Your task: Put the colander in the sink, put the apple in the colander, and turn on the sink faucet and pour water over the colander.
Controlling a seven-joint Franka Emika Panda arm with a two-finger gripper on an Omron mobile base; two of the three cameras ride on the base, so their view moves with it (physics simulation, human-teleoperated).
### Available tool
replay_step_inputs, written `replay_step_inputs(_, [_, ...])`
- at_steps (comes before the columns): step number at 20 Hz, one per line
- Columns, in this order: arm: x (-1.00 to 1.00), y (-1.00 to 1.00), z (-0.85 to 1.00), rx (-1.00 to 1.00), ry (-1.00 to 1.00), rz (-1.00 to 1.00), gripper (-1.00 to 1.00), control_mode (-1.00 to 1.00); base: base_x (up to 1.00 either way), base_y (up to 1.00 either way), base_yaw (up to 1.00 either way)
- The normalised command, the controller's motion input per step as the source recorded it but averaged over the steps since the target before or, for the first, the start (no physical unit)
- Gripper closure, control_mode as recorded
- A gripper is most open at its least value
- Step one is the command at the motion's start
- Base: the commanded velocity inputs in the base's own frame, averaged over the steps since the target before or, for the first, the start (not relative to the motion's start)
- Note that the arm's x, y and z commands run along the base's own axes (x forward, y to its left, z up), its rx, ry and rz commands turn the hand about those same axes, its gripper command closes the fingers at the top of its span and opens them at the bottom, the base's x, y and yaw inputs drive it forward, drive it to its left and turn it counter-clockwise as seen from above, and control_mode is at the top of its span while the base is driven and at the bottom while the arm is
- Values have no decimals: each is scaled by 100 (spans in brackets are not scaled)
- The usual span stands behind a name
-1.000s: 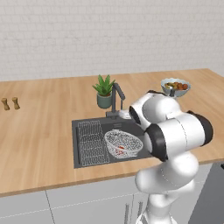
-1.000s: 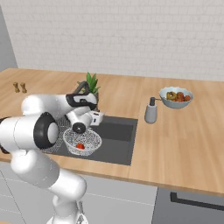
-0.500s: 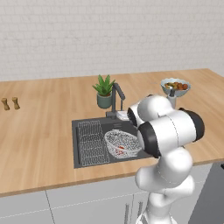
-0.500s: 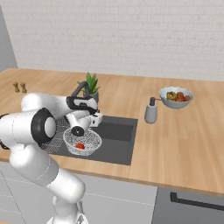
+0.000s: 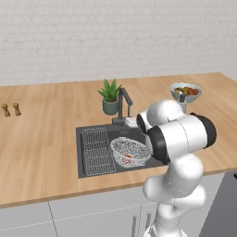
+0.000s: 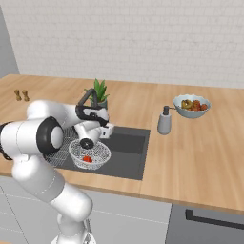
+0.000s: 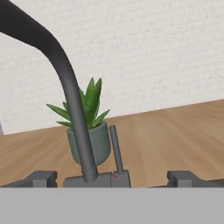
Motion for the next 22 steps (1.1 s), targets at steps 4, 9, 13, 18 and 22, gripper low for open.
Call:
replay_step_inputs(4, [11,-17,-3,0,0,0,-100,-100,0,0,0])
replay_step_inputs(9, [11,-11,-18,0,-3,0,-100,-100,0,0,0])
replay_step_inputs(13, [6,-3,-27,0,-6,0,-100,-100,0,0,0])
replay_step_inputs(18, [8,0,-19,0,-7,0,-100,-100,0,0,0])
replay_step_inputs(22, [21,0,0,0,-8,0,-100,-100,0,0,0])
